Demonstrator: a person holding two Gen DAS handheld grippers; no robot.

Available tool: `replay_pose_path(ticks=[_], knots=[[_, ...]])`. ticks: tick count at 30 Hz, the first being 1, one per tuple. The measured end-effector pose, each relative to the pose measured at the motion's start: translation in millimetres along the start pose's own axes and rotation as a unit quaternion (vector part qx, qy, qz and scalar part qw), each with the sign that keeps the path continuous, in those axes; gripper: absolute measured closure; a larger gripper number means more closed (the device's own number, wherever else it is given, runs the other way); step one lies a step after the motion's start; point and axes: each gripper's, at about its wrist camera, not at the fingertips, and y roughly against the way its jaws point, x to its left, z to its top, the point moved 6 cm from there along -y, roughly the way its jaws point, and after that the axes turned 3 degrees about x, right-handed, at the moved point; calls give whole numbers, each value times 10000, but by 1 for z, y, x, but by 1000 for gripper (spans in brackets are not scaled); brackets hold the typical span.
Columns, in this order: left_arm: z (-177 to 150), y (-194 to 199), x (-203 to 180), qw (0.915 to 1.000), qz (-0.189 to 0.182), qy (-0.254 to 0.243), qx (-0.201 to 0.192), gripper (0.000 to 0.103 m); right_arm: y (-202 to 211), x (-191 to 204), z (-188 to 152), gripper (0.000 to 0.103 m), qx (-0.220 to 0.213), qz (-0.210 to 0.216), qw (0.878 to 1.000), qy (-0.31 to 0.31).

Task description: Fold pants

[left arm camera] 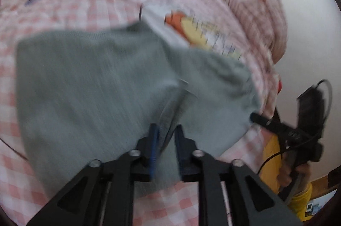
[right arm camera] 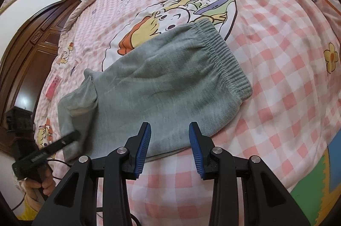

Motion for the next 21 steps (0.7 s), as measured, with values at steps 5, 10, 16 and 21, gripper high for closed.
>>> replay_pose_path(ticks=[5, 10, 16, 21], knots=[[-13, -3, -2, 9993, 294, -191, 148, 52, 0, 5, 2, 65, 37, -75, 10000, 42], [-13, 19, 2, 9978, 634, -185, -89, 39, 5, 23, 8, 65, 18, -83, 9995, 302], [-4, 47, 27, 9880, 1465, -29, -485, 30, 4, 55, 12, 65, 149, 88, 9973, 718], [1, 57, 61, 9740, 2157, 182, -673, 29, -19, 84, 12, 65, 467, 310, 9937, 972]])
